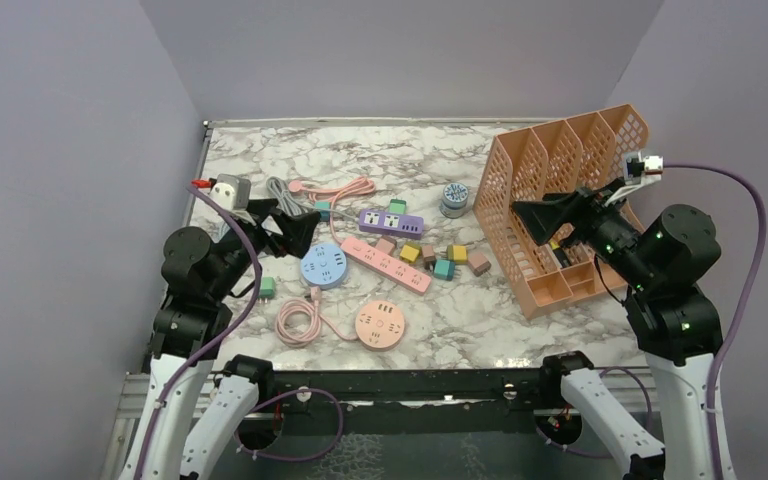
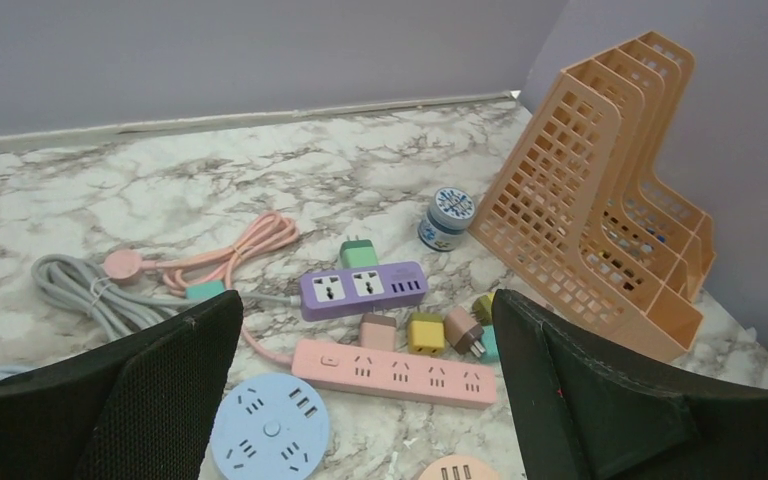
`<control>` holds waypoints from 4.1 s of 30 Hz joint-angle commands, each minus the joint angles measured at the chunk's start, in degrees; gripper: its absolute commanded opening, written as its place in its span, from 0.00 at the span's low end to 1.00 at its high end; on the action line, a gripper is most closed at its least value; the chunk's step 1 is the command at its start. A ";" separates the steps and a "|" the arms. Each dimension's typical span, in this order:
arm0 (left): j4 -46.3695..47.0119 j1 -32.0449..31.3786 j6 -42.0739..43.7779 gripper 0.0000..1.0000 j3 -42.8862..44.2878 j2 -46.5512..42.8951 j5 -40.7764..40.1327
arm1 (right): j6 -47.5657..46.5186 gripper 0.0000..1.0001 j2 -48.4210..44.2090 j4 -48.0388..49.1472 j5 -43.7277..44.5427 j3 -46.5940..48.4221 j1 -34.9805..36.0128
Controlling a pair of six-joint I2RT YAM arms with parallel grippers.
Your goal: Insert the plug
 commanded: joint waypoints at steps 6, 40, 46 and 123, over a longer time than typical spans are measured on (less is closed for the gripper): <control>15.75 1.12 -8.75 0.99 -9.52 -1.06 12.61 | -0.10 0.80 2.38 6.83 -22.31 -4.01 -1.46; 12.06 1.46 -20.55 0.98 -21.80 2.01 2.22 | 1.04 0.50 54.25 6.63 31.07 -4.63 29.57; 13.28 1.46 -21.05 0.98 -22.17 3.86 3.13 | 0.59 0.44 59.44 7.49 31.87 -3.54 29.57; 62.17 -19.28 -33.04 0.00 -27.13 19.37 22.59 | 14.38 0.71 20.47 32.40 -5.07 -17.92 29.57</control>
